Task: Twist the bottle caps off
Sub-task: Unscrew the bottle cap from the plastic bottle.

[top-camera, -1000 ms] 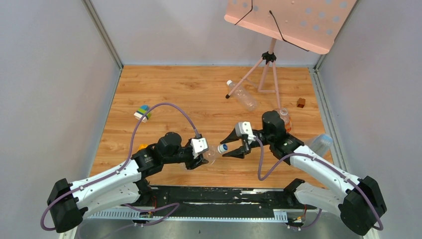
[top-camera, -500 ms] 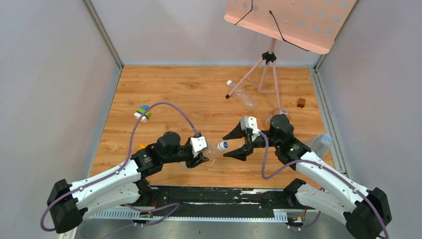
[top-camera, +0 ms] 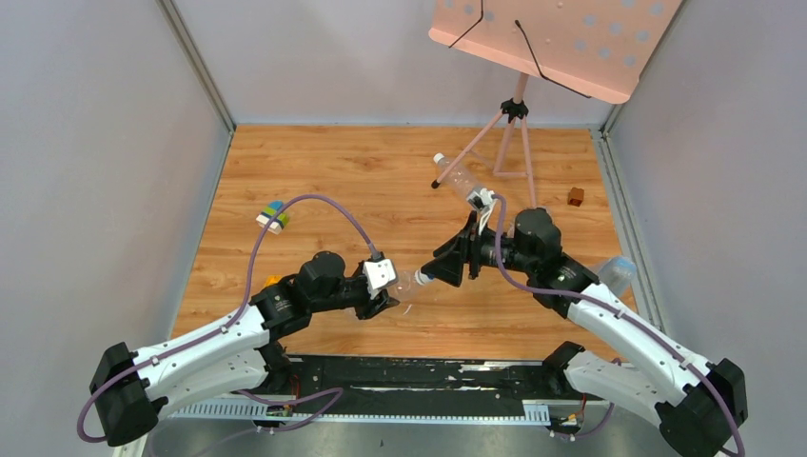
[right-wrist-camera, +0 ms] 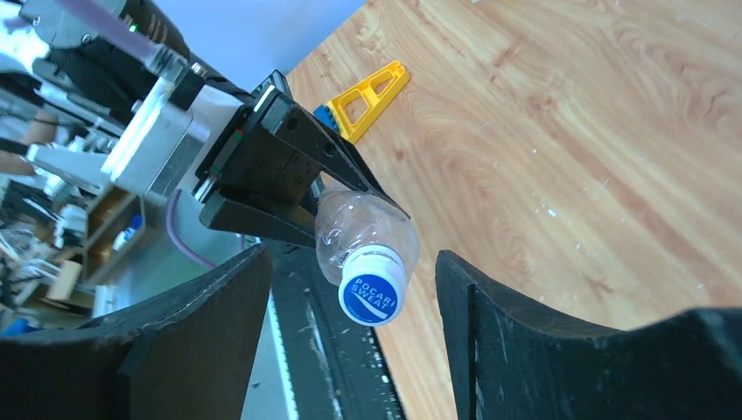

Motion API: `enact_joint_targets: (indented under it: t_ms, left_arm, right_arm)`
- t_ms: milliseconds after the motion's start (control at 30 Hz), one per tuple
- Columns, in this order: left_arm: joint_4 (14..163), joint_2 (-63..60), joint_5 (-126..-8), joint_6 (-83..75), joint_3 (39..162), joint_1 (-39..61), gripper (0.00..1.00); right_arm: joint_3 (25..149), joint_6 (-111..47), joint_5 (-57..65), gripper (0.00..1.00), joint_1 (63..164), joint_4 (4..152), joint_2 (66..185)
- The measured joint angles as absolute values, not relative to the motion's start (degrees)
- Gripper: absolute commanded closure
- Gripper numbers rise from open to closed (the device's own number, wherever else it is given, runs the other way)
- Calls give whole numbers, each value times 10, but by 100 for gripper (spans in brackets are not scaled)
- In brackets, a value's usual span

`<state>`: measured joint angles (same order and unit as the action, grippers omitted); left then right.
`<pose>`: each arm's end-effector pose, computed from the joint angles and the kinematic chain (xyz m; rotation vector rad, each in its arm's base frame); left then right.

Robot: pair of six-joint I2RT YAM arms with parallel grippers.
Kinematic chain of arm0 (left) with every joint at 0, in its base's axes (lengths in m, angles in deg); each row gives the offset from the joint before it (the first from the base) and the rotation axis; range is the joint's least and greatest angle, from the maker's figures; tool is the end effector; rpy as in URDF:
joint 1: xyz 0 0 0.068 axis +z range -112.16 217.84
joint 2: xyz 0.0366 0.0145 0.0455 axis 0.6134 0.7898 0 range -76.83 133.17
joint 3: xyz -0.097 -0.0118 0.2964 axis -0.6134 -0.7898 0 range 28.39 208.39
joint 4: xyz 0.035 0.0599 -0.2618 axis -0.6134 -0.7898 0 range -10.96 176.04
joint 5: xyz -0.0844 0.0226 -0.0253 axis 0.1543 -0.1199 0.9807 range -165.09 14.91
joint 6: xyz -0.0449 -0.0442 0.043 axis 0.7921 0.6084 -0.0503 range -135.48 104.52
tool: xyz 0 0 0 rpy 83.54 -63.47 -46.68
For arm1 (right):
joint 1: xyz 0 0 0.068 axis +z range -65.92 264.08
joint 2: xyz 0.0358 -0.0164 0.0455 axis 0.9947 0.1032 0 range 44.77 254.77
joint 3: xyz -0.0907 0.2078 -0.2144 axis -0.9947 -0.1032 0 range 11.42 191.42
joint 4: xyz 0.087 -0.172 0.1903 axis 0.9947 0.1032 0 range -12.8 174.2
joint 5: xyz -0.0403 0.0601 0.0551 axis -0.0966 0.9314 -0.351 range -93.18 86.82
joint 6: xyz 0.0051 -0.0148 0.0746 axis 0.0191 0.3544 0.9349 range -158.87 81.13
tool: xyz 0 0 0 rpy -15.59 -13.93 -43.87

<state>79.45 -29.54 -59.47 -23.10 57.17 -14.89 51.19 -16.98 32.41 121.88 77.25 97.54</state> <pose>0.1058 -0.1679 0.2553 1.1965 1.6991 -0.7671 0.1517 0.1653 0.3284 -0.7393 1.8053 1.2741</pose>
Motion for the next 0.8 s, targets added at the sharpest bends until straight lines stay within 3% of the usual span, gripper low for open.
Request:
enact_joint_targets:
  t_ms: [300,567,800]
  left_arm:
    - [795,-296,-607,-231,572,-149,85]
    - [795,-296,-607,-231,572,-149,85]
    - [795,-298,-607,-231,572,-149,85]
  right_arm:
    - [545,-89,316,31,1219,858,1022]
    - [562,-78,321,54,1219,879,1042]
    - [565,-76,331,55,1219,882,1058]
